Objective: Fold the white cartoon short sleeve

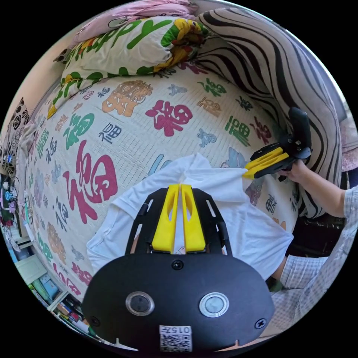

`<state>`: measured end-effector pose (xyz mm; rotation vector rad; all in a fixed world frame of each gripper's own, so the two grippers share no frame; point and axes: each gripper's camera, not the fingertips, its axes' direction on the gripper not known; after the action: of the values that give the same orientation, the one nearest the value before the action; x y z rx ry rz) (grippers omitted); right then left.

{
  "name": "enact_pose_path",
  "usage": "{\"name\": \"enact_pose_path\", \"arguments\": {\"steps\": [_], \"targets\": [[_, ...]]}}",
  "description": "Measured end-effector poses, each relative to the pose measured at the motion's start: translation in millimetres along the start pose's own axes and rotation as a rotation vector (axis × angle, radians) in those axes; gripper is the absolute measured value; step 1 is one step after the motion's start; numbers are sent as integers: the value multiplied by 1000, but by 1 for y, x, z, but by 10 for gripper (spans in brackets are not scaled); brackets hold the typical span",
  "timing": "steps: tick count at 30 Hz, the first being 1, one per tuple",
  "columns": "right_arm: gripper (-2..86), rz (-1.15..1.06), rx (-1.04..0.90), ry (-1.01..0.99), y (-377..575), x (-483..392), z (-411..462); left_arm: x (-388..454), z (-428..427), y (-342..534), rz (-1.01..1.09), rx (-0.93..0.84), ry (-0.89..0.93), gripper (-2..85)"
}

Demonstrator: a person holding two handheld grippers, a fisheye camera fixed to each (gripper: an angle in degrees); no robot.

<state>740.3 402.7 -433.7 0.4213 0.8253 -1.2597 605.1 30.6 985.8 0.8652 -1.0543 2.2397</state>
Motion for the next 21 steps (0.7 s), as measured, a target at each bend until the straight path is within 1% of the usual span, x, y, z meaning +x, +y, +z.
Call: {"name": "enact_pose_path", "arguments": {"steps": [2, 4, 7, 9, 10, 12, 13, 15, 16, 18, 20, 21], "targets": [[4, 64, 59, 127, 15, -5, -17, 4, -12, -2, 10, 123, 102, -5], [0, 133, 73, 207, 27, -8, -27, 11, -13, -14, 20, 208, 166, -5], [-3, 173, -18, 353, 41, -13, -14, 31, 8, -49, 40, 279, 269, -6], [-3, 194, -69, 403, 50, -12, 2, 46, 29, -71, 54, 255, 314, -6], [-1, 210, -88, 416, 55, -9, 11, 58, 43, -82, 80, 213, 327, -5], [5, 252, -105, 421, 61, -2, 22, 77, 65, -91, 110, 130, 277, -4], [13, 287, -112, 416, 65, 4, 28, 88, 75, -92, 123, 82, 214, -2], [30, 330, -117, 420, 71, 12, 35, 95, 72, -86, 132, 107, 156, 1], [39, 342, -104, 418, 75, 14, 38, 97, 68, -85, 141, 85, 132, 5], [44, 355, -94, 411, 82, 16, 42, 98, 63, -88, 187, 20, 102, 14], [47, 387, -100, 428, 91, 15, 48, 98, 56, -96, 288, -116, 79, 30], [49, 391, -103, 440, 94, 14, 50, 97, 54, -98, 304, -152, 77, 35]]}}
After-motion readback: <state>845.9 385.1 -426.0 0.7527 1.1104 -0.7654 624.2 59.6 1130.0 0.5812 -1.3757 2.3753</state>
